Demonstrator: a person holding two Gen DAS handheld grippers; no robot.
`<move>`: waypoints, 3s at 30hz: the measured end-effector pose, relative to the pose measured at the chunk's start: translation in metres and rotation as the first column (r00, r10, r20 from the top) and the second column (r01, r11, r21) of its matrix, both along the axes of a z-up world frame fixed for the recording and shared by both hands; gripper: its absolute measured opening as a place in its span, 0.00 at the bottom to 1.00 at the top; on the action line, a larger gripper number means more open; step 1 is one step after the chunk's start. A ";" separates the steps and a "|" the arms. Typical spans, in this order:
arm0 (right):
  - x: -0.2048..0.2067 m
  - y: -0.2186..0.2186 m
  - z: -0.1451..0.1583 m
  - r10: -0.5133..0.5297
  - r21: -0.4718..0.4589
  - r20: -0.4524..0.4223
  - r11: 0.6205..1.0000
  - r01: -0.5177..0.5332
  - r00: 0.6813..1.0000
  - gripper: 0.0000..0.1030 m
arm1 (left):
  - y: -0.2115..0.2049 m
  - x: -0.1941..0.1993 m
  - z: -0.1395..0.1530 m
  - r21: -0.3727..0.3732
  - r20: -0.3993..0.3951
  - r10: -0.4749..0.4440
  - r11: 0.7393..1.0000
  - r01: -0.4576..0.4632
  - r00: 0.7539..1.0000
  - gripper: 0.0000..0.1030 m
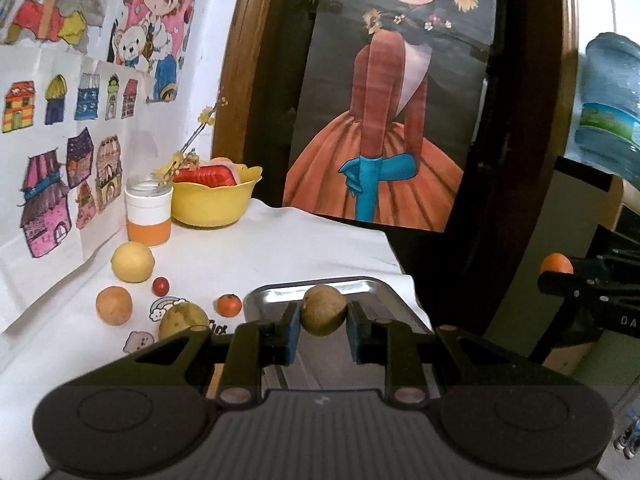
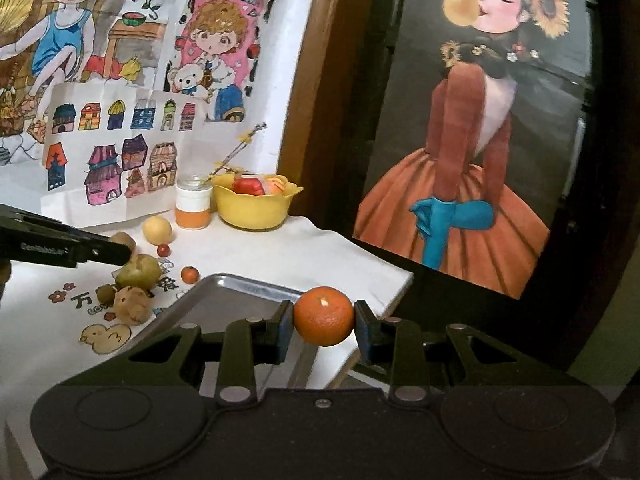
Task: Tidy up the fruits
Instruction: 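Carry the tangerine in the right gripper over the metal tray while the left carries the brown fruit, then open the right gripper to drop the tangerine on the tray while the left releases the brown fruit, then lift both open grippers away from the tray back toward the fruits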
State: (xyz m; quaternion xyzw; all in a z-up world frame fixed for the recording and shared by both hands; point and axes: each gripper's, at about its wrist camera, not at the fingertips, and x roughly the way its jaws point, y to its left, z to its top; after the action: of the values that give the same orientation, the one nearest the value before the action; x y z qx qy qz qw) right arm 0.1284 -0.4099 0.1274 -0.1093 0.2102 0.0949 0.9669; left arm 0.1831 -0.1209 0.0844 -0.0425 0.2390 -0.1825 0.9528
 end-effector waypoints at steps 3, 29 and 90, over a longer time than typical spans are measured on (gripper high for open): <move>0.024 0.006 -0.003 0.042 0.007 -0.007 0.999 -0.042 0.999 0.34 | -0.004 0.022 -0.005 0.006 -0.012 0.003 1.000 -0.003 1.000 0.26; 0.214 0.038 -0.121 0.178 0.097 -0.253 0.983 -0.158 0.951 0.34 | -0.042 0.153 -0.071 0.146 -0.175 -0.023 0.988 0.050 0.984 0.26; 0.040 0.024 -0.036 0.073 0.168 -0.043 0.984 -0.065 0.996 0.99 | -0.013 0.020 0.004 0.072 -0.004 0.046 0.996 -0.046 0.999 0.99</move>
State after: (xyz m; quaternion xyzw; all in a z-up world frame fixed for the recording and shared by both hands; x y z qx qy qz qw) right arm 0.1683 -0.3855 0.0918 -0.0330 0.2211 0.1483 0.9633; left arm 0.2031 -0.1341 0.0883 -0.0144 0.2472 -0.1516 0.9569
